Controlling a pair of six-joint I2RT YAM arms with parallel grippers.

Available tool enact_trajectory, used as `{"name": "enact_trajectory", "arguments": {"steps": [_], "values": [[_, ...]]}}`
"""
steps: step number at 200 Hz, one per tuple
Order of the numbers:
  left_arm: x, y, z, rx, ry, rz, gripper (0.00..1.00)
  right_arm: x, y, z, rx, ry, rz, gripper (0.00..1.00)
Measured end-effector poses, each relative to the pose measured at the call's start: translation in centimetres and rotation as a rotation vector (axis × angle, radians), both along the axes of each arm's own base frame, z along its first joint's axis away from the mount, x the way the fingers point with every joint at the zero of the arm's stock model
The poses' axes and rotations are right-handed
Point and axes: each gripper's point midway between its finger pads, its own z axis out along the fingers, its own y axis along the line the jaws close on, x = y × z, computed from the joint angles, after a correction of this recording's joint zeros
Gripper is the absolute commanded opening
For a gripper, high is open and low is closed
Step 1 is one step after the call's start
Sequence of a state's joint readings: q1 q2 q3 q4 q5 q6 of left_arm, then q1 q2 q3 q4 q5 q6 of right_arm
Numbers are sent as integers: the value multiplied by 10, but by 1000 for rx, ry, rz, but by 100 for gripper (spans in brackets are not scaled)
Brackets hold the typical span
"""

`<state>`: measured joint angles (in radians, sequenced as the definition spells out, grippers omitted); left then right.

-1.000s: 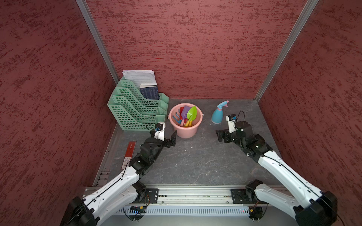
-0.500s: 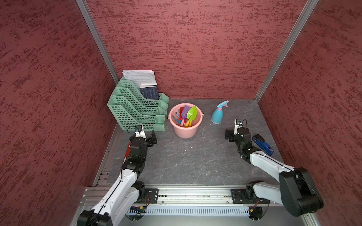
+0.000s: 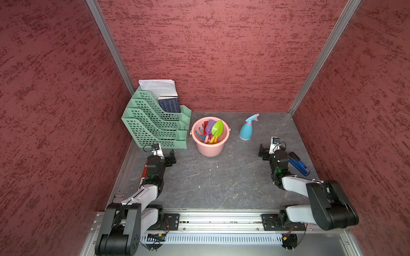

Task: Organize the gardening tools
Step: Reset both arms

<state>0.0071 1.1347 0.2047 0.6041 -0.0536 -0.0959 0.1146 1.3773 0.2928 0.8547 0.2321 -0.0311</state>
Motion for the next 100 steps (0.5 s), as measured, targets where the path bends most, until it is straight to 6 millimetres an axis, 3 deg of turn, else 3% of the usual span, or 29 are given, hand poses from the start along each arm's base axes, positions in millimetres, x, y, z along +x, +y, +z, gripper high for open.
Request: {"name": "enact_trajectory", "arguments": {"steps": [40, 100], "values": [[19, 7, 6, -17, -39, -19, 97, -5, -12, -42, 3, 37, -26, 98], [33, 13, 25, -22, -130, -41, 95, -1, -11, -19, 13, -62, -26, 99]]}}
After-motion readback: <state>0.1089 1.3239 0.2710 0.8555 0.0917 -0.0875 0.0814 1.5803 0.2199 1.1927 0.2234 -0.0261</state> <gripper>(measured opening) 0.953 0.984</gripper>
